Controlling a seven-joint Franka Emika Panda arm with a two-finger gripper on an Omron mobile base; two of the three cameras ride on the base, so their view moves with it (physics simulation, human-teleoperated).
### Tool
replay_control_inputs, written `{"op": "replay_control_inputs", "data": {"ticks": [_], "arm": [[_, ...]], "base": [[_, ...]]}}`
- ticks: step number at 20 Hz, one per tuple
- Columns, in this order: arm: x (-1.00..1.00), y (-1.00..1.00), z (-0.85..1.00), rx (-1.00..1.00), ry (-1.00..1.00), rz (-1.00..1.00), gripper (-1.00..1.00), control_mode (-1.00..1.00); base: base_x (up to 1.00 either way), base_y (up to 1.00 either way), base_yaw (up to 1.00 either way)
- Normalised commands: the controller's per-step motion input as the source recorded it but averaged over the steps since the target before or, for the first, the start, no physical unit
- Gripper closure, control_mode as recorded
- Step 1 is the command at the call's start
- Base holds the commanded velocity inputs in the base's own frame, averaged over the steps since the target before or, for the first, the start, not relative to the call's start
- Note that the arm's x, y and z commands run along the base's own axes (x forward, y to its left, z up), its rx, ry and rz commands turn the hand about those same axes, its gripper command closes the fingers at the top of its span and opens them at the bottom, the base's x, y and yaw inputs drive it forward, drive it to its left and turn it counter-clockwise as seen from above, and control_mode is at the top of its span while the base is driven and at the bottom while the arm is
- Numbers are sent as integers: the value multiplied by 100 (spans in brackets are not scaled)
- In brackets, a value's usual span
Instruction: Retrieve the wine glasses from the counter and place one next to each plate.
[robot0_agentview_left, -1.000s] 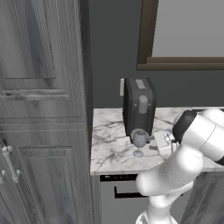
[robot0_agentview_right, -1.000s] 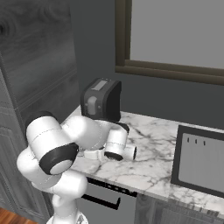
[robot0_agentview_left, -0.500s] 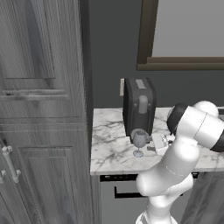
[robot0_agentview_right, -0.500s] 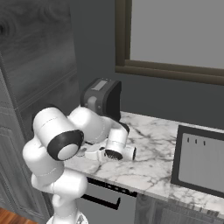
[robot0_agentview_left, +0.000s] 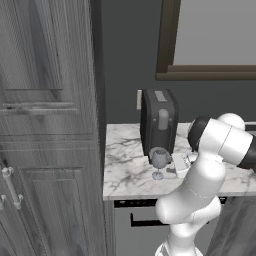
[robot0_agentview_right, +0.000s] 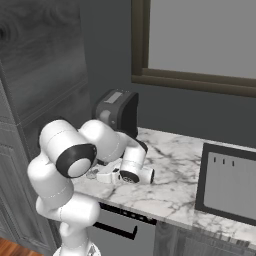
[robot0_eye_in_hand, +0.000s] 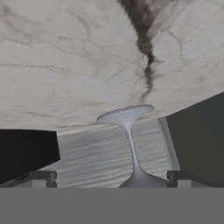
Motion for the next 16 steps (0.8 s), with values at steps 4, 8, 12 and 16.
{"op": "replay_control_inputs", "data": {"ticks": [4,8,12,16], "arm": [[-13,6,-1,0,-2,1,-100,-100],[-23,0,0,0,-4,2,-100,-100],[-15,-3,0,0,0,0,-100,-100],[17,1,0,0,1,0,-100,-100]], "base": [[0,0,0],[0,0,0],[0,0,0],[0,0,0]]}}
